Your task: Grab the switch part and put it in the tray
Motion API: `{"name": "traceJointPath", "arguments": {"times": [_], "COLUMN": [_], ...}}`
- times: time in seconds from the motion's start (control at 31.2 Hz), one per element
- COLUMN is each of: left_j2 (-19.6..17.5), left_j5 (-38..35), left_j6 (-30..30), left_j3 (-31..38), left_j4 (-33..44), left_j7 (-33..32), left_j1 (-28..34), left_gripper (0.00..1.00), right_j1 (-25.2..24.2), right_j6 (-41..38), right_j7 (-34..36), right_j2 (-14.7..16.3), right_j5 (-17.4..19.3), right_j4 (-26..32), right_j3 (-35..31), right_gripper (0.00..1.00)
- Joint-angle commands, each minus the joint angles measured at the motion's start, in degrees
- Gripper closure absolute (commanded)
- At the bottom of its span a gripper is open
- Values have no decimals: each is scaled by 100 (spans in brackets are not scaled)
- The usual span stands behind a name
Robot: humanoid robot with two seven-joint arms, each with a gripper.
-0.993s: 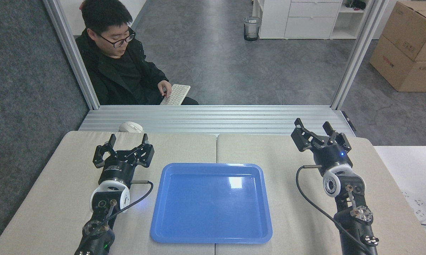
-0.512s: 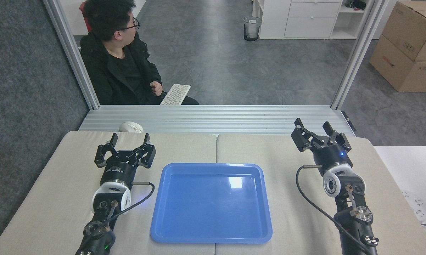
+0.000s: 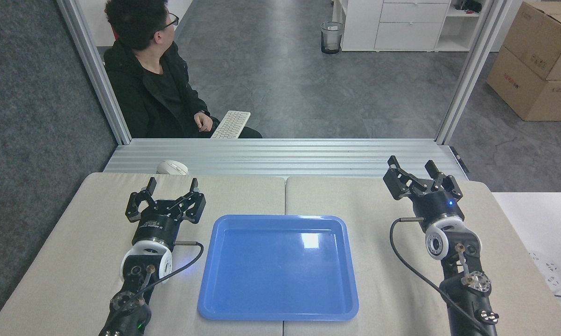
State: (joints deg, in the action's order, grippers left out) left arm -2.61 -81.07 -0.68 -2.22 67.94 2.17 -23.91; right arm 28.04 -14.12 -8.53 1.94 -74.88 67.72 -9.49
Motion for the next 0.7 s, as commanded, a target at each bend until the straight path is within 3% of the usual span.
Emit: {"name": "traceJointPath", "arguments": {"times": [0.0,0.26,0.67], "left_j2": [-248,-407,-416], "left_j5": [12,4,-22], "left_j6": [-46,-46,15], "left_j3": [2,2,-15], "left_j4": [-535,-1335,-1721], "left_j7": [11,99,90], "left_j1": [-148,-272,-281], "left_gripper": [0,0,0], "right_j1": [0,0,0], "right_j6": [-3,5,5], "right_j7": [1,1,1], "right_j2": [0,0,0], "right_j5": [0,0,0], "right_j4": [5,5,5], "right_j3": [0,0,0], "right_gripper": [0,0,0]}}
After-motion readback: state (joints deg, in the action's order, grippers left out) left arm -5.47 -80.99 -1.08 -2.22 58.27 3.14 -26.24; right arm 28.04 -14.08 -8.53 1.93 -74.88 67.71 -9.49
